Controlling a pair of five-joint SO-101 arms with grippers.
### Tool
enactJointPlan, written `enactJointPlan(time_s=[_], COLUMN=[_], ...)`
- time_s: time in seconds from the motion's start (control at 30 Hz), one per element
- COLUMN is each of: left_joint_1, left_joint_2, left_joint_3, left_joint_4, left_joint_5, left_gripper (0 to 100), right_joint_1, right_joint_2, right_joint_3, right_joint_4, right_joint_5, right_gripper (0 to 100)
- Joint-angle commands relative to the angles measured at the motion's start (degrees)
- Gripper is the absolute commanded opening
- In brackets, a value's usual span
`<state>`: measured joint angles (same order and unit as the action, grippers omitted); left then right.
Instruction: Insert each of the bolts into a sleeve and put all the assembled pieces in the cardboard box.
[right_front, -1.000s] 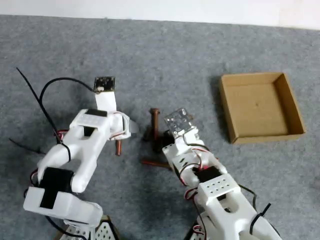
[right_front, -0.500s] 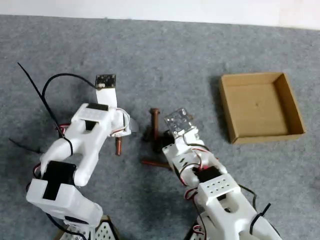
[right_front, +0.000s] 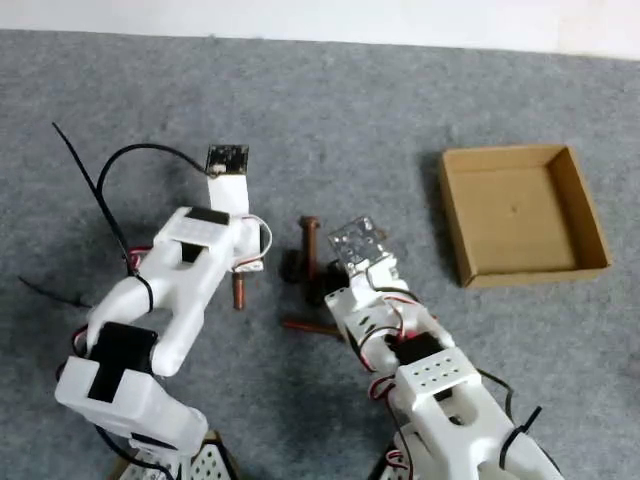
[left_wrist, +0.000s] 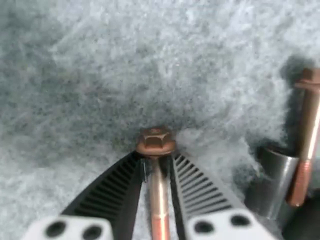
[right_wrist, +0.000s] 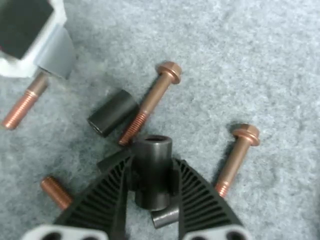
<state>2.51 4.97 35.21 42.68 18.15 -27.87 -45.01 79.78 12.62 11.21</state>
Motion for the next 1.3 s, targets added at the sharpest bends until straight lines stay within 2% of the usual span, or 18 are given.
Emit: enactJointPlan(time_s=[0.0, 0.27, 0.53, 0.9, 1.07, 1.27], left_joint_1=[-0.5, 2.7, 2.9, 2.8, 2.8, 2.9], left_joint_2=[-0.2, -1.5, -17.5, -44.7, -58.0, -72.6], left_joint_3=[0.8, 0.8, 9.4, 34.5, 44.6, 55.0], left_joint_4=[-0.9, -0.7, -0.4, -23.6, -31.3, -37.7], left_joint_5=[-0.7, -0.4, -0.4, -0.3, -0.3, -0.3], left_gripper=[0, 0, 0, 0, 0, 0], right_joint_1=[0.7, 0.7, 0.5, -0.9, -4.7, -5.0], right_joint_2=[-1.4, -1.7, -1.9, -1.9, -1.9, -2.5], right_joint_3=[-0.3, -0.3, -0.3, -0.3, -0.3, -0.3], right_joint_4=[-1.8, -1.8, -2.1, -2.2, -2.2, -2.2], right_joint_5=[0.5, 0.7, 0.6, 0.5, 0.5, 0.4], right_gripper=[0.4, 0.4, 0.4, 0.4, 0.4, 0.4])
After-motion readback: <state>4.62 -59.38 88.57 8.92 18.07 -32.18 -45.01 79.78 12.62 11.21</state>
